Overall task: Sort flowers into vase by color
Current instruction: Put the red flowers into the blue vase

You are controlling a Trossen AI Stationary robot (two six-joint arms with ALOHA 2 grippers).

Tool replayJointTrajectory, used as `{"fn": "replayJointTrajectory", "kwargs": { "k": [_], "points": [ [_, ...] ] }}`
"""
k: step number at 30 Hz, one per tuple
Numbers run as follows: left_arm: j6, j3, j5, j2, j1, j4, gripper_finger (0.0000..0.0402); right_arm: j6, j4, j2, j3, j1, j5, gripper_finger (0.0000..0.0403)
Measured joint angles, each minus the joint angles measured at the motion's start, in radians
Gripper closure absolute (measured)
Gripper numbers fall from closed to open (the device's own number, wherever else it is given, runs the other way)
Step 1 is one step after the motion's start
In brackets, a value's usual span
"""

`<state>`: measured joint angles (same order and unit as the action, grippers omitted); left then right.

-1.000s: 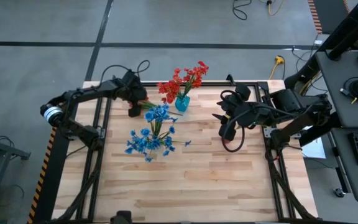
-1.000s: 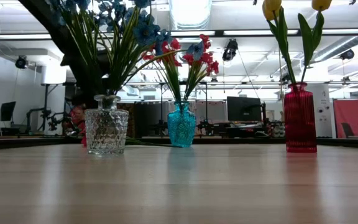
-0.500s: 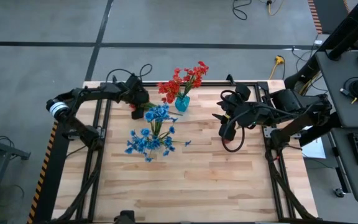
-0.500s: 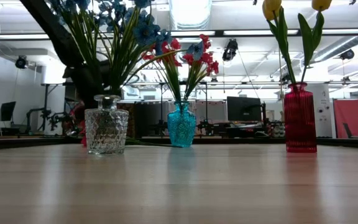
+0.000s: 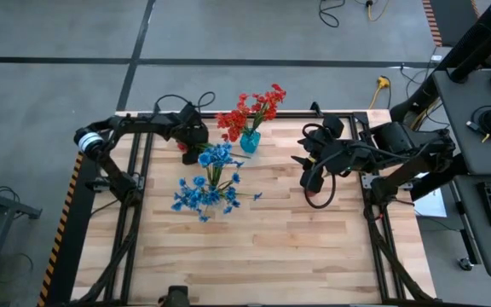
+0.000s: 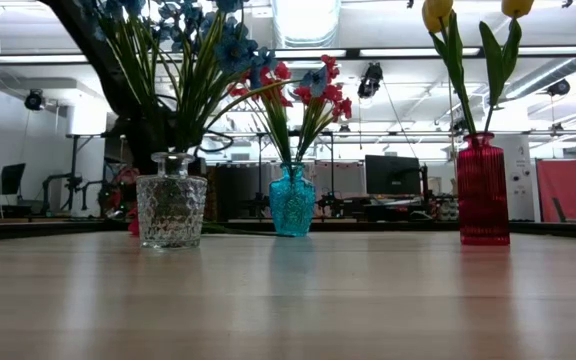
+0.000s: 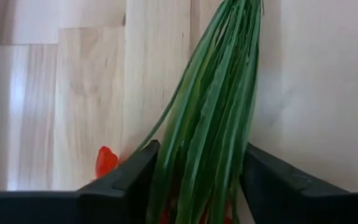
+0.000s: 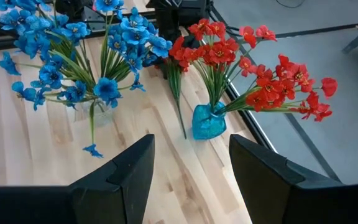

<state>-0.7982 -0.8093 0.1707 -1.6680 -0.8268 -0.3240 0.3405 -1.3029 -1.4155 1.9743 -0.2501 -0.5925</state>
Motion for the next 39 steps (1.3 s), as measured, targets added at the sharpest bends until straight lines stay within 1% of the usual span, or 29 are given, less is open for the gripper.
{"fn": "replayJointTrajectory", "kwargs": {
  "k": [5,8,14,17,22,29,36,39],
  "points": [
    [-0.001,-0.043,-0.037,0.003,-0.001,-0.082,0.0267,0.0,0.0,0.0,0.0,0.0,0.0,0.0202],
    [0.024,-0.072,-0.073,0.003,-0.001,-0.13,0.0299,0.0,0.0,0.0,0.0,0.0,0.0,0.0202],
    [0.048,-0.095,-0.074,0.003,-0.001,-0.174,0.0354,0.0,-0.001,0.0,0.0,0.0,0.002,0.0202],
    [0.047,-0.095,-0.073,0.005,-0.001,-0.184,0.0371,0.0,-0.001,0.0,0.0,0.0,0.002,0.0202],
    [0.047,-0.095,-0.092,0.013,-0.001,-0.222,0.0384,0.0,-0.001,0.0,0.0,0.0,0.002,0.0202],
    [0.048,-0.095,-0.11,0.035,-0.001,-0.243,0.0386,0.0,-0.001,0.0,0.0,0.0,0.002,0.0202],
    [0.048,-0.095,-0.113,0.103,-0.001,-0.284,0.0386,0.0,-0.001,0.0,0.0,0.0,0.025,0.0202],
    [0.048,-0.095,-0.134,0.137,-0.001,-0.316,0.0386,0.0,-0.001,0.0,0.0,-0.001,0.025,0.0202]
  ]
}}
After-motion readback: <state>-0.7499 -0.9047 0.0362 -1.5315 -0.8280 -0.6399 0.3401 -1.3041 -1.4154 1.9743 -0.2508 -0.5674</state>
